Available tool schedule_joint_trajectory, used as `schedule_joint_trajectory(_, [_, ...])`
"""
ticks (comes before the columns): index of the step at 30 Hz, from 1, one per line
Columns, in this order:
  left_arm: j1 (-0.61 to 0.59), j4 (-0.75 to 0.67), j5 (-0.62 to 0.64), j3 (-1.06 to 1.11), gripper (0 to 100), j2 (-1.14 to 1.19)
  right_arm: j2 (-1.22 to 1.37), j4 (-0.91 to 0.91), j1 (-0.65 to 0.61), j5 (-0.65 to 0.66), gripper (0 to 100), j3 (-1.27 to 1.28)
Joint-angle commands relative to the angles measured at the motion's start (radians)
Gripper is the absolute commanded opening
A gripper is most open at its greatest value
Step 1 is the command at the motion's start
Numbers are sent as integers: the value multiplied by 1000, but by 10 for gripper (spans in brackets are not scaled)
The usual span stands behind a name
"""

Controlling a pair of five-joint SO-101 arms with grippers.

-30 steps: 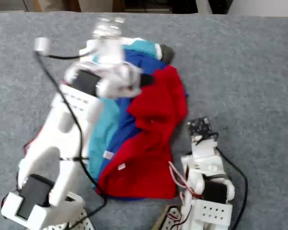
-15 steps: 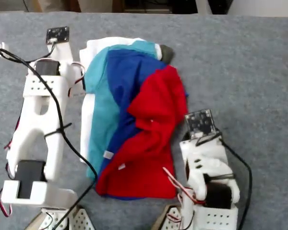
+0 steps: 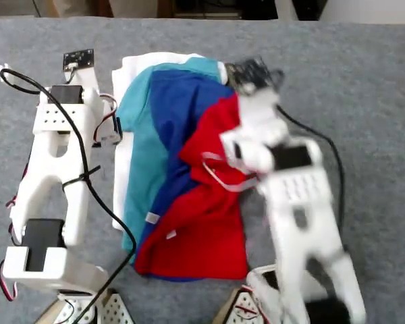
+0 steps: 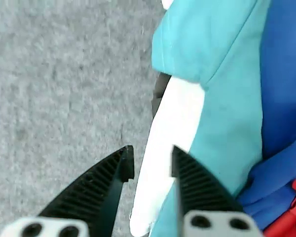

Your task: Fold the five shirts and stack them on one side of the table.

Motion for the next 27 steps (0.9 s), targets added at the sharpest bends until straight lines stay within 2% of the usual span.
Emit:
schedule_joint_trajectory(1, [-12, 15, 9, -18, 189, -8, 257, -12, -77, -38, 253, -208])
schedule_joint_trajectory(5, [-18, 9, 9, -15, 189, -8, 509, -12, -99, -49, 251, -332])
schedule_joint_trajectory(9, [-23, 6, 9, -21, 189, -8, 722, 9, -64, -44, 242, -406])
schedule_joint_trajectory(11, [-23, -17, 9, -15, 191, -8, 782, 60, -47, -14, 178, -467])
schedule_joint_trajectory(14, [-23, -54, 31, -17, 192, -8, 829, 140, -7, 51, 3, -573])
schedule_joint_trajectory(15, [-21, -66, 52, -20, 193, -8, 835, 164, 12, 55, 9, -601])
schedule_joint_trajectory(21, [12, -176, 140, -21, 193, -7, 835, 333, 163, 38, 5, -757])
schedule_joint_trajectory(27, [130, -238, 187, -26, 219, -7, 839, 399, 403, 46, 5, -822])
